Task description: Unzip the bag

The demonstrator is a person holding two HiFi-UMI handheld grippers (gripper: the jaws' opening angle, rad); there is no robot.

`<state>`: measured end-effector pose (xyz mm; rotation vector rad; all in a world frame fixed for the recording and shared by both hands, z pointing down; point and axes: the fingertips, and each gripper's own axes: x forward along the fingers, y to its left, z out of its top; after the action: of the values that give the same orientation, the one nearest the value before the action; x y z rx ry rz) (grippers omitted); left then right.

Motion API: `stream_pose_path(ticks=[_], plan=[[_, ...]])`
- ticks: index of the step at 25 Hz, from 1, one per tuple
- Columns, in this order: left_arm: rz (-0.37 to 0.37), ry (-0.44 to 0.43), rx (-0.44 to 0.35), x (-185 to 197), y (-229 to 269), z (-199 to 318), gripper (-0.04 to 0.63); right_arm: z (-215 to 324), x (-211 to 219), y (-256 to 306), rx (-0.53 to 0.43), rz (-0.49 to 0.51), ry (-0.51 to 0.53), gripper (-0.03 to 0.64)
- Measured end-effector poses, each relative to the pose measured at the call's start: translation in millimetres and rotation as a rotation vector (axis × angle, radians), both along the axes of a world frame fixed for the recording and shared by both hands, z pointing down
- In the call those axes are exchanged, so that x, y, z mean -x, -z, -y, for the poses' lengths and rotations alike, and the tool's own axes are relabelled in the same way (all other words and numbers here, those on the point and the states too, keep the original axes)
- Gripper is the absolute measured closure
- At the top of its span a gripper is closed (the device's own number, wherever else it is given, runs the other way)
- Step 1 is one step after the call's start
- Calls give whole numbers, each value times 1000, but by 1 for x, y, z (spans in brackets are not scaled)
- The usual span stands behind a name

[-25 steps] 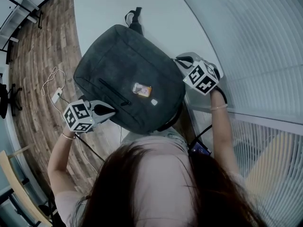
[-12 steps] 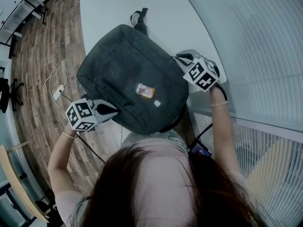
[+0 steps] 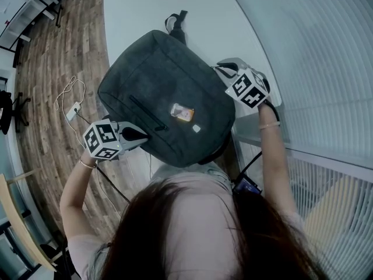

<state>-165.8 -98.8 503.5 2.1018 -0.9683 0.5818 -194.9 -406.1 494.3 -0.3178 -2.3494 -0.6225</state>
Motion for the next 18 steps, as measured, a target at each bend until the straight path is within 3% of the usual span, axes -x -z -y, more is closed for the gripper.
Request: stream_pose_path(ticks=[6, 10, 18], plan=[[2, 34, -8, 0, -4, 6, 588, 6, 5, -7, 12, -5, -25, 571], [-64, 112, 13, 3, -1, 9, 586, 4, 3, -10, -7, -32, -23, 571], [-68, 200, -70, 10, 16, 7, 586, 8, 1, -4, -54, -33, -70, 548]])
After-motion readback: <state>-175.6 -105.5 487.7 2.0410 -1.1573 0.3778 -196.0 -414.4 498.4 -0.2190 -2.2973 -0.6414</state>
